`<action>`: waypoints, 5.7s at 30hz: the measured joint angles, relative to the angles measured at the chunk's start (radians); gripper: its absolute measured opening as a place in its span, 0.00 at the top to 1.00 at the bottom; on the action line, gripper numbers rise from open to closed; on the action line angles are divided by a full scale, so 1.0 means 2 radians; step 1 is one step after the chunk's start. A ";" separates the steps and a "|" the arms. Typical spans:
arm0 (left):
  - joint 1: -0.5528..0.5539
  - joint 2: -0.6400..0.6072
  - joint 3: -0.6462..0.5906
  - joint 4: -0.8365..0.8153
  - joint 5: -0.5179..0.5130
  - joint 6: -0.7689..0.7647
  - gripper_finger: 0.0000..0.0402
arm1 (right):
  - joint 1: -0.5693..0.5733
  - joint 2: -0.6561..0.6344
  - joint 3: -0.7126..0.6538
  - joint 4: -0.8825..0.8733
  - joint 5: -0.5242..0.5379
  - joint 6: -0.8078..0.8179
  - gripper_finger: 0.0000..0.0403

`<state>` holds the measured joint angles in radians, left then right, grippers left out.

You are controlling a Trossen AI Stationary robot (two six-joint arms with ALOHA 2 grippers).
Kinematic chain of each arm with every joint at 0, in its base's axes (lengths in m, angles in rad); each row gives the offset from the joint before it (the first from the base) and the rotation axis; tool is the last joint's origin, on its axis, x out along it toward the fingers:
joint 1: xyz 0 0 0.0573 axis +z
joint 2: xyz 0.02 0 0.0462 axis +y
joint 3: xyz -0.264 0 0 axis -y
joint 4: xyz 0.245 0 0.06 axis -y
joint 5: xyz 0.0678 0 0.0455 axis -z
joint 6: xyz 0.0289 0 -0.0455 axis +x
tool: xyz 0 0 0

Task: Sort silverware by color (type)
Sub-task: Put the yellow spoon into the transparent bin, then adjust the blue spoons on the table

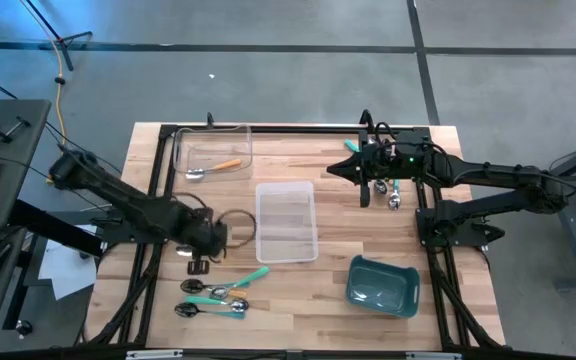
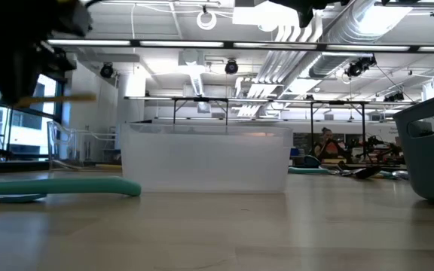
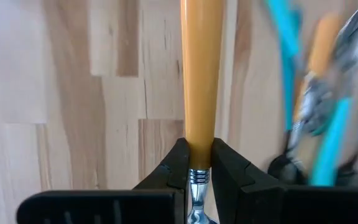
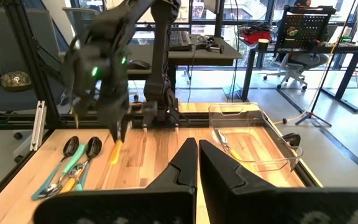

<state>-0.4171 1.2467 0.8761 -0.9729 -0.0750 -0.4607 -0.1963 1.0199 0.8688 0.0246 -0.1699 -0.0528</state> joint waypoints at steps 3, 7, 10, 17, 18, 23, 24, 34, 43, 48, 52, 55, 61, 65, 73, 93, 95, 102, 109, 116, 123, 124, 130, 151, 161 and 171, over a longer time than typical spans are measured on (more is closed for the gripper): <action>0.016 -0.057 0.000 0.015 -0.005 -0.021 0.95 | 0.000 0.000 0.000 0.000 0.000 0.000 1.00; 0.034 -0.128 0.000 0.091 -0.039 -0.029 0.95 | 0.000 0.000 0.000 0.000 0.000 0.000 1.00; 0.050 -0.163 0.001 0.176 -0.088 -0.010 0.95 | 0.000 0.000 0.000 0.000 -0.001 0.001 1.00; 0.111 -0.192 0.001 0.343 -0.152 0.104 0.95 | 0.000 0.000 0.000 0.000 -0.003 0.014 1.00; 0.121 -0.192 0.001 0.365 -0.151 0.120 0.95 | 0.000 0.000 0.000 0.001 -0.004 0.014 1.00; 0.170 -0.184 -0.006 0.463 -0.108 0.182 0.95 | 0.000 0.000 0.000 0.001 -0.006 0.024 1.00; 0.180 -0.184 -0.015 0.485 -0.095 0.188 0.95 | 0.000 0.000 0.000 0.001 -0.009 0.026 1.00; 0.246 -0.180 -0.113 0.678 -0.002 0.167 0.95 | 0.000 0.000 0.000 0.009 -0.043 0.024 1.00; 0.247 -0.179 -0.123 0.684 0.006 0.179 0.94 | 0.000 0.000 0.000 0.023 -0.044 0.019 1.00; 0.249 -0.179 -0.123 0.681 0.006 0.180 0.94 | 0.000 0.000 0.000 0.023 -0.044 0.013 1.00; 0.249 -0.179 -0.123 0.681 0.006 0.180 0.94 | 0.000 0.000 0.000 0.023 -0.044 0.013 1.00; 0.249 -0.179 -0.123 0.681 0.006 0.180 0.94 | 0.000 0.000 0.000 0.023 -0.044 0.013 1.00; 0.259 -0.166 -0.097 0.632 -0.034 0.156 0.94 | 0.000 0.000 0.000 0.023 -0.044 0.013 1.00; 0.300 -0.141 -0.035 0.502 -0.061 0.166 0.94 | 0.000 0.000 0.000 0.023 -0.044 0.013 1.00; 0.421 -0.064 0.078 0.253 -0.103 0.224 0.94 | 0.000 0.001 0.000 0.024 -0.044 0.013 1.00; 0.580 0.132 0.099 0.080 -0.111 0.337 0.94 | 0.000 0.041 0.000 0.016 -0.043 0.028 1.00; 0.582 0.144 0.099 0.077 -0.102 0.345 0.94 | 0.000 0.045 0.000 0.015 -0.043 0.028 1.00; 0.584 0.173 0.099 0.073 -0.073 0.378 0.92 | 0.000 0.049 0.000 0.016 -0.044 0.028 1.00; 0.602 0.213 0.098 0.059 -0.041 0.391 0.93 | 0.000 0.049 0.000 0.016 -0.044 0.028 1.00; 0.612 0.244 0.098 0.064 -0.042 0.407 0.92 | 0.000 0.049 0.000 0.016 -0.044 0.028 1.00; 0.612 0.254 0.099 0.066 -0.039 0.416 0.90 | 0.000 0.049 0.000 0.016 -0.044 0.028 1.00; 0.612 0.254 0.099 0.066 -0.039 0.417 0.89 | 0.000 0.049 0.000 0.016 -0.044 0.028 1.00; 0.612 0.255 0.099 0.066 -0.040 0.421 0.84 | 0.000 0.049 0.000 0.016 -0.044 0.032 1.00; 0.612 0.254 0.099 0.064 -0.044 0.442 0.63 | 0.000 0.049 0.000 0.014 -0.044 0.053 1.00; 0.612 0.245 0.105 0.050 -0.052 0.441 0.62 | 0.000 0.049 0.000 0.014 -0.044 0.053 1.00; 0.613 0.167 0.195 0.034 -0.018 0.413 0.63 | 0.000 0.049 0.000 0.013 -0.044 0.052 1.00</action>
<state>0.8079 1.5802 1.2668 -0.9057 -0.1112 0.3660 -0.1956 1.1175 0.8688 0.0509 -0.2577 0.0521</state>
